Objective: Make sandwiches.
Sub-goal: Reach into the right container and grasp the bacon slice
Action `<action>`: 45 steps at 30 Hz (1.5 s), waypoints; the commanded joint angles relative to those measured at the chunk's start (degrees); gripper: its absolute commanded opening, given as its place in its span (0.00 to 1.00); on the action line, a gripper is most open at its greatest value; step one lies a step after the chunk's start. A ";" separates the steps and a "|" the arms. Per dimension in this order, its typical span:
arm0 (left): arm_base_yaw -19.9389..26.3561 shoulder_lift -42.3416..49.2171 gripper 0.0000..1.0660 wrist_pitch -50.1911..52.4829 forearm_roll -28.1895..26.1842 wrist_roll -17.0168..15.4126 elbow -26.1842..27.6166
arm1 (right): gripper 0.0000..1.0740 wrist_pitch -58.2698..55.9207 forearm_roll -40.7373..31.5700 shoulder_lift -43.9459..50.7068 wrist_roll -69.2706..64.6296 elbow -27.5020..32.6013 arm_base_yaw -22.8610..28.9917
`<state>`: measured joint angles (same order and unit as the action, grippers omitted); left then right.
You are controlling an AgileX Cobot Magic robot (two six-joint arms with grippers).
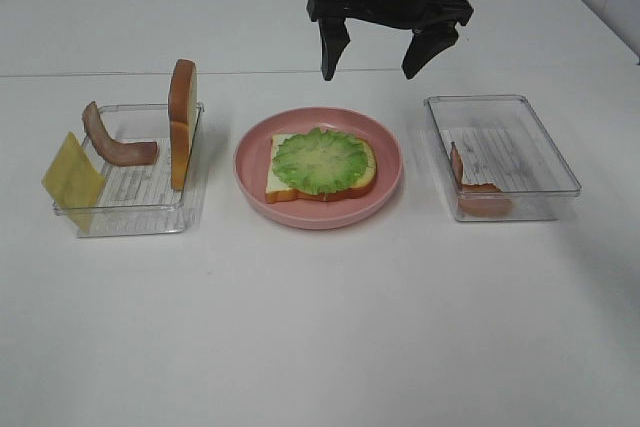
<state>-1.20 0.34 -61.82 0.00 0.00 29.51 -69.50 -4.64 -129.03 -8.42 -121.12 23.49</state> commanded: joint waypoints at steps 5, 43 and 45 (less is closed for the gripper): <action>-0.06 0.92 0.96 0.23 0.00 0.00 0.11 | 0.85 -6.65 1.38 9.00 -1.60 14.27 -4.30; -0.06 0.92 0.96 0.23 0.00 0.00 0.11 | 0.69 6.99 -1.03 4.13 -0.34 27.10 -8.25; -0.06 0.92 0.96 0.23 0.00 0.00 0.11 | 0.64 6.99 -0.40 4.13 -0.34 27.10 -8.25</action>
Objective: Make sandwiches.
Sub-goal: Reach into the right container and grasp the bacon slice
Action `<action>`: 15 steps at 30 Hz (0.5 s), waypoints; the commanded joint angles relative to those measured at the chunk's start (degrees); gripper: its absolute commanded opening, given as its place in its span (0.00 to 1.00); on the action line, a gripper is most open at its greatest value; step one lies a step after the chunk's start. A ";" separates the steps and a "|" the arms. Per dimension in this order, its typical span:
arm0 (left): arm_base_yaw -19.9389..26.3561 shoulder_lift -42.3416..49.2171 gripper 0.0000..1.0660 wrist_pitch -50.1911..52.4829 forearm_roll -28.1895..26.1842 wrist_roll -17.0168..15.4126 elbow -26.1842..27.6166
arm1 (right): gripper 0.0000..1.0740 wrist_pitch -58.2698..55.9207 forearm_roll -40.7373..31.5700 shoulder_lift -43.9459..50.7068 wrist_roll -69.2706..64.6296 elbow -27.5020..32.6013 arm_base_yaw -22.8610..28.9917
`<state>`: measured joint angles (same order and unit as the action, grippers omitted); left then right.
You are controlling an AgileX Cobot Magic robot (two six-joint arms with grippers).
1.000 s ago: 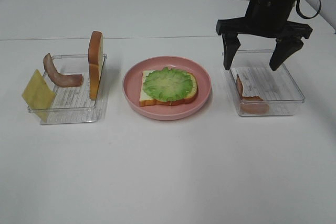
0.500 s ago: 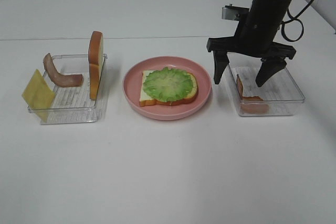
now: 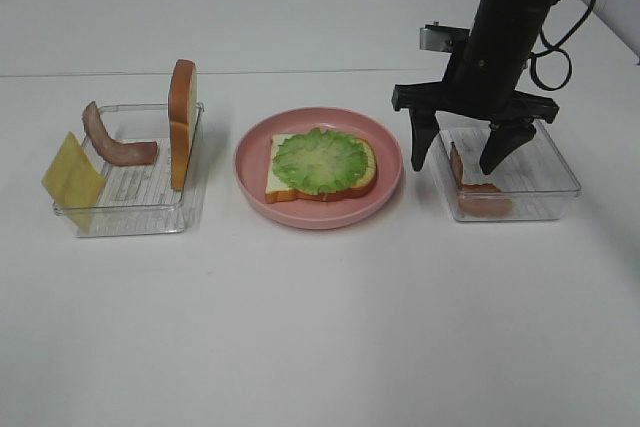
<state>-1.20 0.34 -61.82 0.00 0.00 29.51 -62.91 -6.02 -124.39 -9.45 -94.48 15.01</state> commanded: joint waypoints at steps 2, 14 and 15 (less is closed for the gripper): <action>-0.06 0.92 0.96 0.23 0.00 0.00 0.11 | 0.60 0.46 1.09 -0.52 0.69 0.46 0.23; -0.06 0.92 0.96 0.23 0.00 0.00 0.11 | 0.27 0.86 1.43 -0.52 0.69 0.46 0.23; -0.06 0.92 0.96 0.23 0.00 0.00 0.11 | 0.25 0.86 1.43 -0.52 0.63 0.46 0.23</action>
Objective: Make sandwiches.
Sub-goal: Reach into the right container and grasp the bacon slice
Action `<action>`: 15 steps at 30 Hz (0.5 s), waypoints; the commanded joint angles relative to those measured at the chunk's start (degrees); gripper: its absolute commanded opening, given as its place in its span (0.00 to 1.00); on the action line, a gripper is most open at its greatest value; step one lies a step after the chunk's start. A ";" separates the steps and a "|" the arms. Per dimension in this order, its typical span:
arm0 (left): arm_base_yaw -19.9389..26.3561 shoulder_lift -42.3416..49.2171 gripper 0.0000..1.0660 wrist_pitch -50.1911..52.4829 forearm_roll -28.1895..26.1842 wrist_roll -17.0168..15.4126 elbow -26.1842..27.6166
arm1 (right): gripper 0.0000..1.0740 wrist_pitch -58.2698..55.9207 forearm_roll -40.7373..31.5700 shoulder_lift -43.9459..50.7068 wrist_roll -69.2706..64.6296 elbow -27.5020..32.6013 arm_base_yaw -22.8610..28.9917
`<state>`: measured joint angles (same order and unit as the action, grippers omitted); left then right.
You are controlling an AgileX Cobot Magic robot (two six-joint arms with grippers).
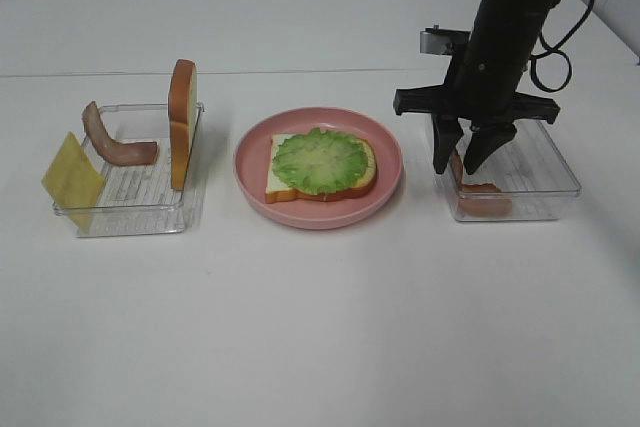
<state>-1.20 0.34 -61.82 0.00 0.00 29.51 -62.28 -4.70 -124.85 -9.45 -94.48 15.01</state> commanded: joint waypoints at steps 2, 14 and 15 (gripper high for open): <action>-0.06 0.92 0.96 0.23 0.00 0.00 0.11 | 0.25 0.17 0.11 -0.06 0.63 0.46 0.23; -0.06 0.92 0.96 0.23 0.00 0.00 0.11 | 0.02 -0.52 0.11 -0.06 0.63 0.46 0.23; -0.06 0.92 0.96 0.23 0.00 0.00 0.11 | 0.02 -0.52 0.11 -0.06 0.63 0.46 0.23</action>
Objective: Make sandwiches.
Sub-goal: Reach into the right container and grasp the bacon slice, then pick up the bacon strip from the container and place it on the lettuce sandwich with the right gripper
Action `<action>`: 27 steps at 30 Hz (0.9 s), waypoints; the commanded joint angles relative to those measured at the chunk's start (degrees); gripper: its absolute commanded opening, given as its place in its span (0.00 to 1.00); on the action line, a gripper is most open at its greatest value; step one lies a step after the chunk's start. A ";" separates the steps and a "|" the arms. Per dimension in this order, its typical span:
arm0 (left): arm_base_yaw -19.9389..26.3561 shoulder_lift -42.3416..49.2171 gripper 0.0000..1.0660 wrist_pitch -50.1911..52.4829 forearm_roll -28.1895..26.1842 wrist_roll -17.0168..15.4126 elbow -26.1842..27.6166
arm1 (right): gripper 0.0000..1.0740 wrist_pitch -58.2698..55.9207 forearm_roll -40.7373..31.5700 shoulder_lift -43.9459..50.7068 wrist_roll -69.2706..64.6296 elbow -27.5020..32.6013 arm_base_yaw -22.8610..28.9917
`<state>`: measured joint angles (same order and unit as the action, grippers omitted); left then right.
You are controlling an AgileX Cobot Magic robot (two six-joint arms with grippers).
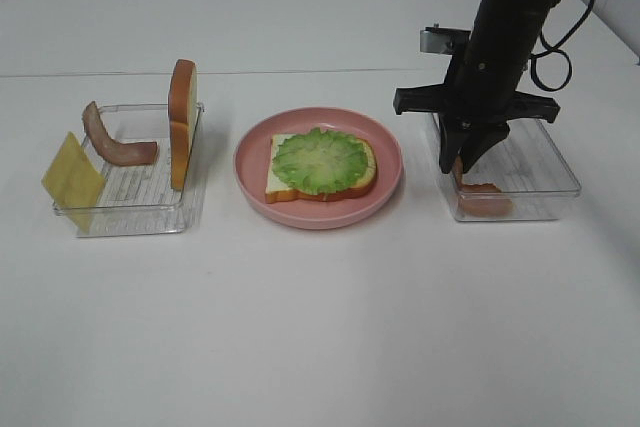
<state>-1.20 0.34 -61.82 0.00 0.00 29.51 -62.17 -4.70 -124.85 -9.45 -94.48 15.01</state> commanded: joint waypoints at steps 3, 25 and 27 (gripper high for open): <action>-0.06 0.92 0.96 0.23 0.00 0.00 0.11 | 0.00 -0.80 0.11 -0.06 0.74 0.46 0.23; -0.06 0.92 0.96 0.23 0.00 0.00 0.11 | 0.00 -3.50 -26.53 8.08 12.72 -8.59 0.80; -0.06 0.92 0.96 0.23 0.00 0.00 0.11 | 0.00 -2.18 -29.45 7.85 14.32 -8.59 1.38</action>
<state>-1.20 0.34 -61.82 0.00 0.00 29.51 -65.49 -30.48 -116.88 2.29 -102.85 15.81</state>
